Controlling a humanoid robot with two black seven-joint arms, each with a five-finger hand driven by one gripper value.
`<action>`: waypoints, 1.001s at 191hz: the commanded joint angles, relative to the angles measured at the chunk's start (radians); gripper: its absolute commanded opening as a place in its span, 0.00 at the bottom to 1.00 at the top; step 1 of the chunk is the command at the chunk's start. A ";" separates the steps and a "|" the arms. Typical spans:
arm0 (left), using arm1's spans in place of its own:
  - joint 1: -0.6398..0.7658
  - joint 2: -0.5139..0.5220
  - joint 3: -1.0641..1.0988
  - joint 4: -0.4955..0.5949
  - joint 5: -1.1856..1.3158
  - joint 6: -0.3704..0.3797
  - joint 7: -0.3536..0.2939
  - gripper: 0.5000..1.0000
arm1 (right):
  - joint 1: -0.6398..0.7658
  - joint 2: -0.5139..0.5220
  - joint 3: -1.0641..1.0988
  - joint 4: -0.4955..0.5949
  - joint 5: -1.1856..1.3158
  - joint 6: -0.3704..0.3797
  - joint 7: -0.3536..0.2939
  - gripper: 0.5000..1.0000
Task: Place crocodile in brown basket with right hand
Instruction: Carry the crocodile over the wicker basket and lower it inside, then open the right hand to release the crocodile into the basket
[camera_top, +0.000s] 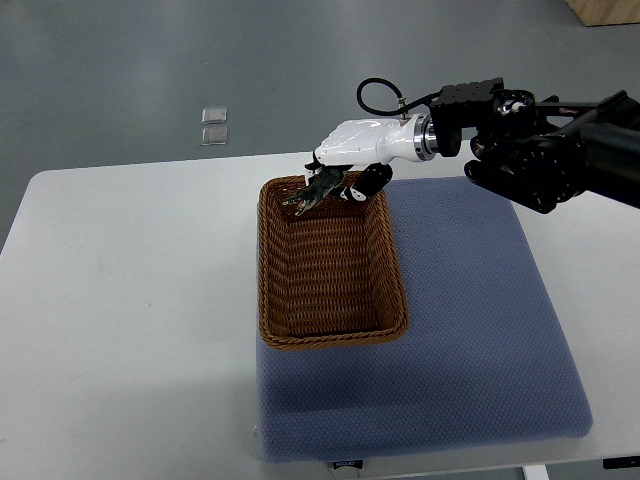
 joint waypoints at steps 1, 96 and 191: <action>0.000 0.000 0.000 0.000 0.000 0.000 0.000 1.00 | -0.013 0.007 -0.002 0.014 0.000 -0.014 0.000 0.02; 0.000 0.000 0.000 0.000 0.000 0.000 0.000 1.00 | -0.088 0.033 -0.008 0.013 -0.006 -0.060 0.000 0.58; 0.000 0.000 0.000 0.000 0.000 0.000 0.000 1.00 | -0.088 -0.071 0.161 0.010 0.087 0.112 0.000 0.81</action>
